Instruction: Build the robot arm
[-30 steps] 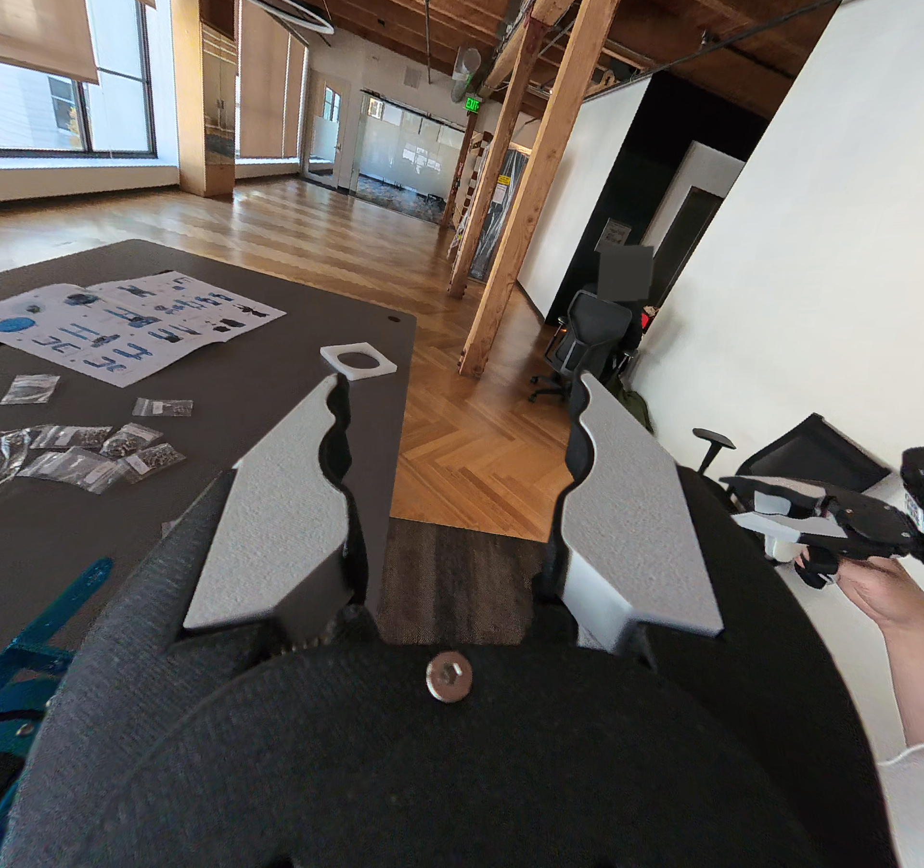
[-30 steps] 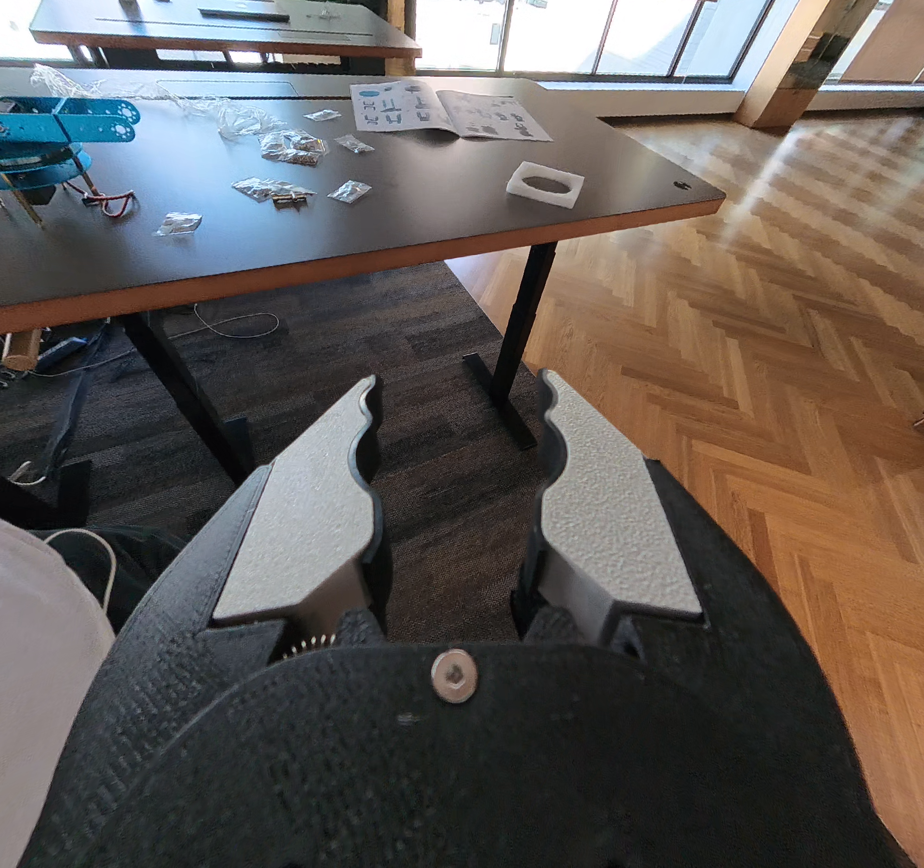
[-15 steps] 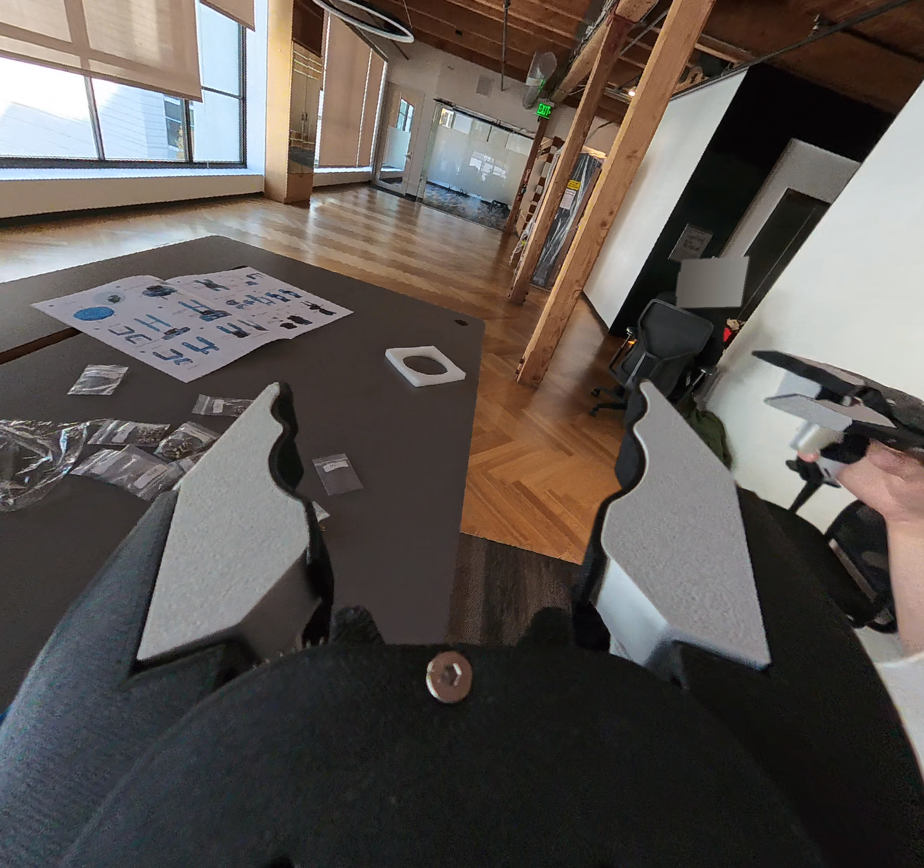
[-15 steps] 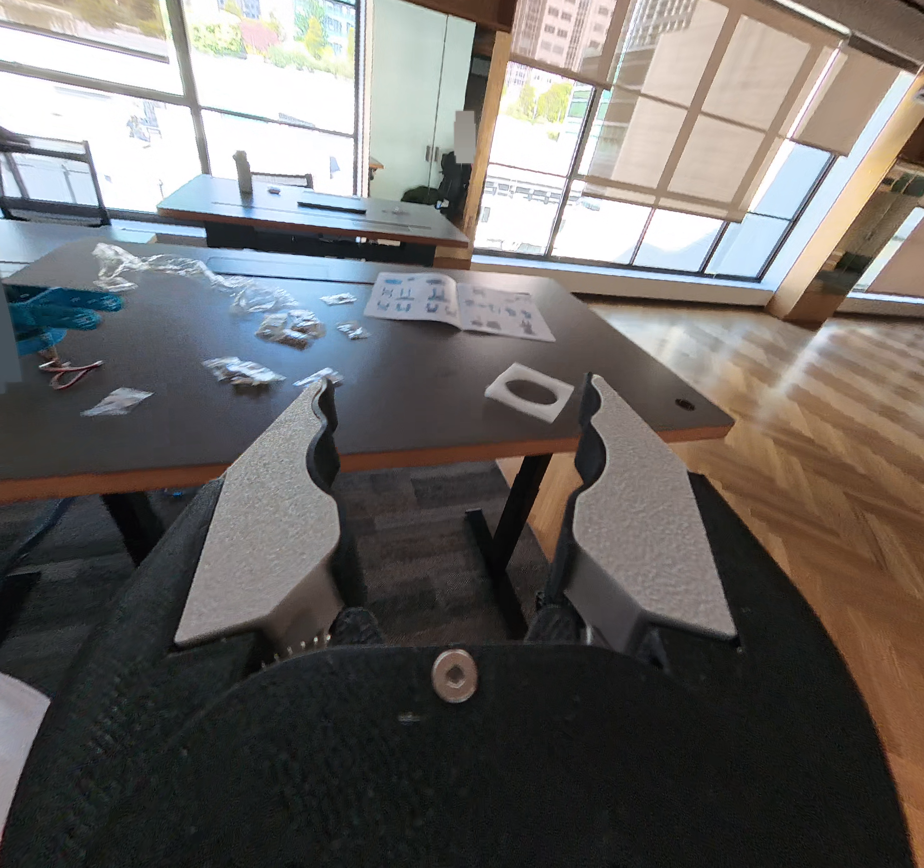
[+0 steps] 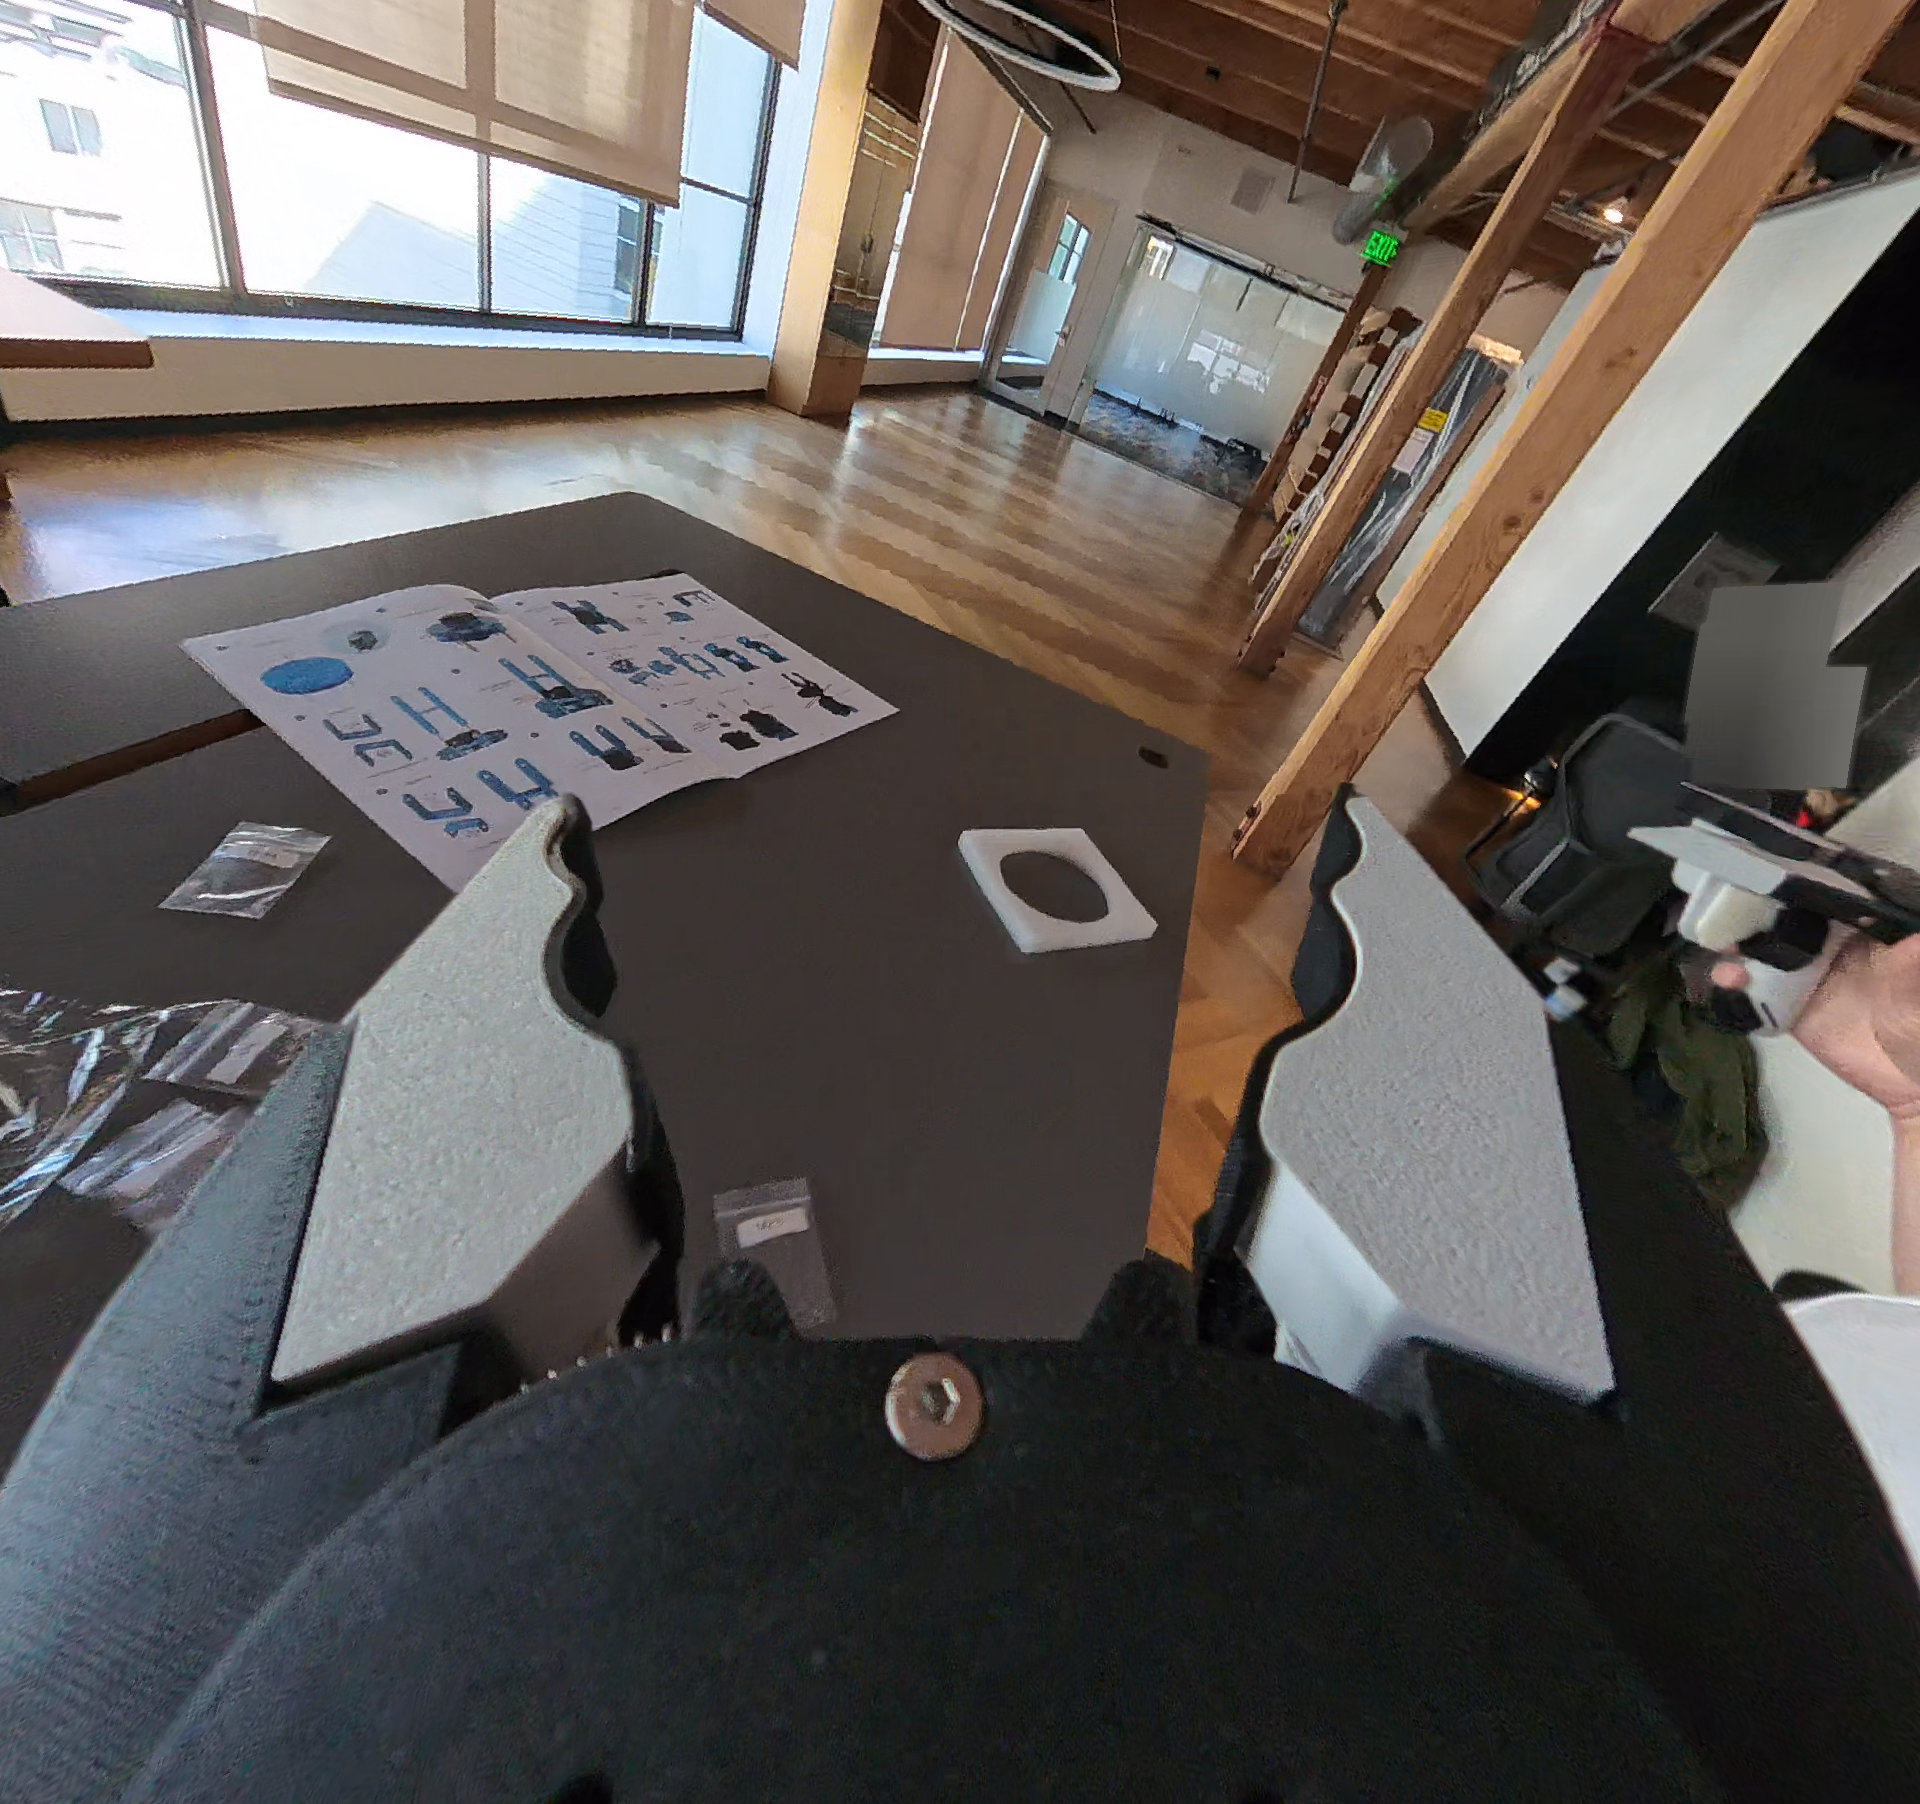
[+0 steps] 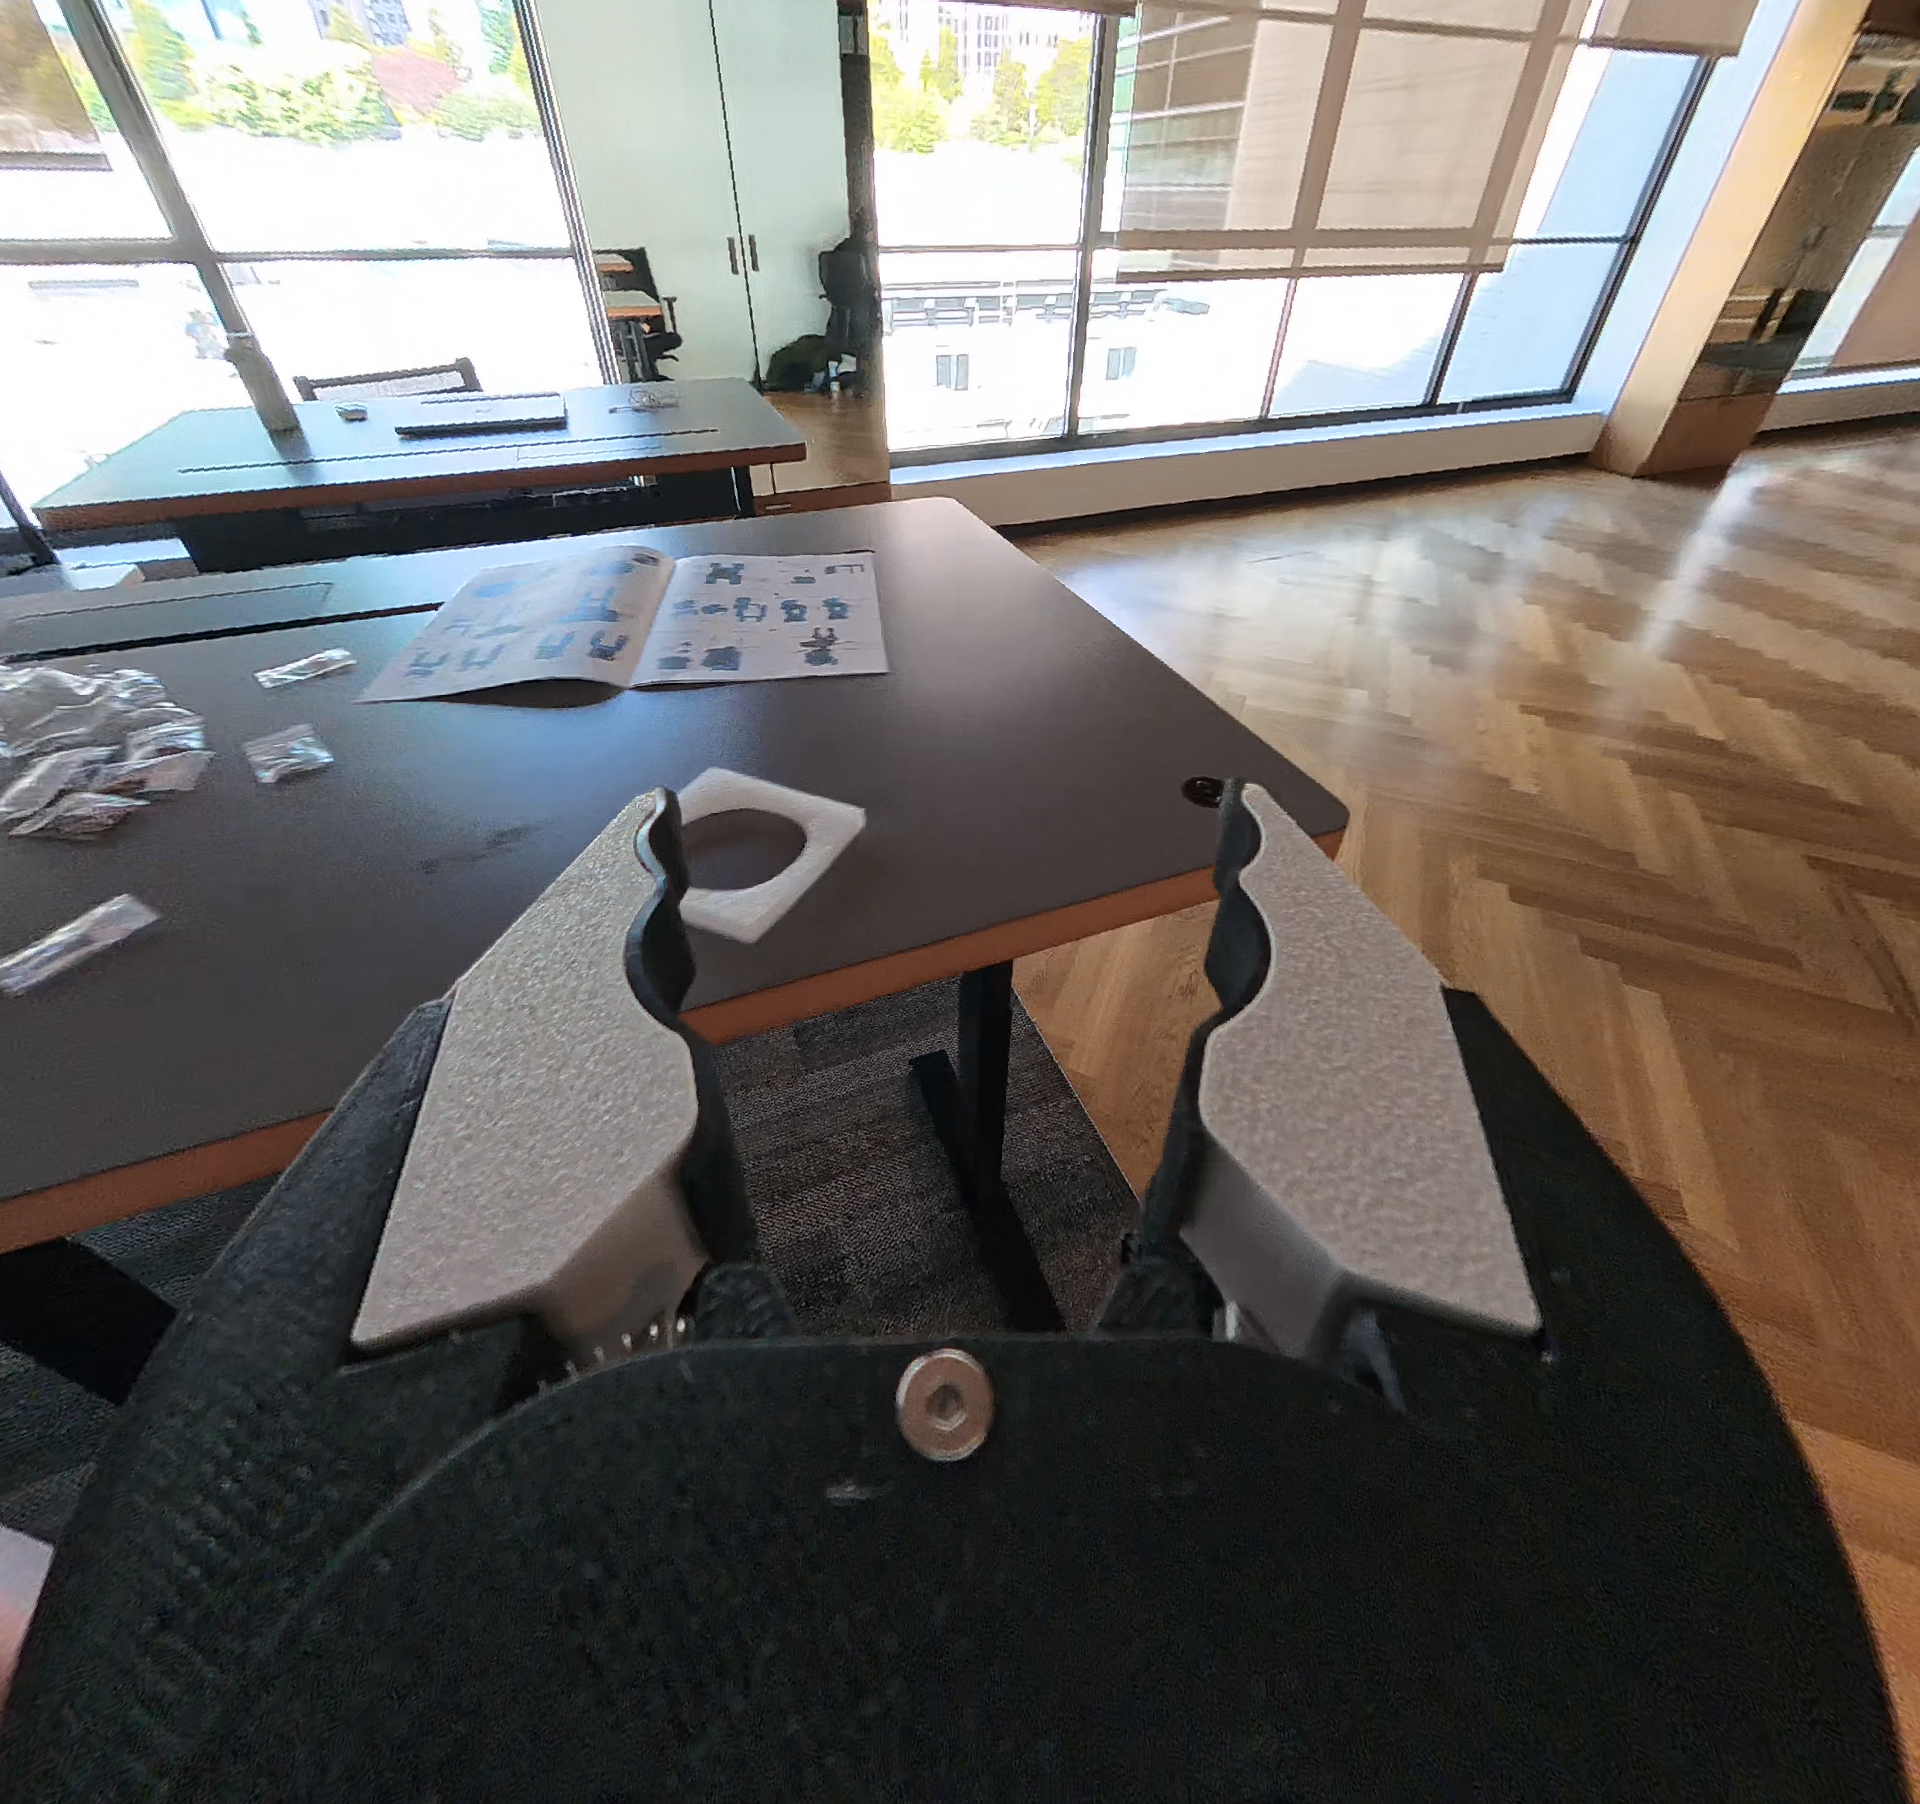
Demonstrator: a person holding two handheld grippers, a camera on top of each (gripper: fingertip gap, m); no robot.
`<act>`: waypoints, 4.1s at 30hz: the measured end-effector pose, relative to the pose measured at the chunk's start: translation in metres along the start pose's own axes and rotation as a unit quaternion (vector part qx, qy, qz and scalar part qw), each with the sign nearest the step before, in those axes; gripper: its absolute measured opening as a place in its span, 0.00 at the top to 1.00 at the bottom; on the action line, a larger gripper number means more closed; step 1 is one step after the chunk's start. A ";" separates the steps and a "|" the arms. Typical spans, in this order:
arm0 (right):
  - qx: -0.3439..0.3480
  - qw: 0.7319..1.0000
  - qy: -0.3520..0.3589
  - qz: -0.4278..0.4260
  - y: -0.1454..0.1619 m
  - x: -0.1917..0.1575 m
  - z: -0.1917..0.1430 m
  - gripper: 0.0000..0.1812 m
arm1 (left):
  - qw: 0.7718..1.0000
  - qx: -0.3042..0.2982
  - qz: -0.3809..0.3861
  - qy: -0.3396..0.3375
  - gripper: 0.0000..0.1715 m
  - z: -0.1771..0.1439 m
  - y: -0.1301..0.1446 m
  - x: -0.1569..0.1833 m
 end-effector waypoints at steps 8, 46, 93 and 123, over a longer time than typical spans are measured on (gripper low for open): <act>0.004 0.995 -0.097 -0.015 -0.022 0.085 0.159 0.42 | 0.994 0.081 -0.047 -0.053 0.19 0.081 0.011 0.025; 0.050 0.875 -0.481 0.005 -0.123 -0.208 0.543 0.66 | 0.977 0.115 0.060 -0.169 0.69 0.283 -0.083 -0.149; -0.282 0.846 -0.282 -0.354 -0.001 -0.192 0.578 0.53 | 0.891 -0.103 0.099 -0.432 0.58 0.261 -0.047 -0.210; -0.053 0.878 -0.437 -0.189 -0.083 -0.232 0.535 0.63 | 0.955 0.001 0.100 -0.279 0.82 0.289 -0.064 -0.183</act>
Point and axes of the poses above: each gripper's, where its closed fingertips meet, z out along the fingers, y out of its underside, x = y × z across the jaws, the point moved 5 cm from there along -z, back along the fingers, and after that the axes turned 11 degrees about y, right-handed, at the moved point
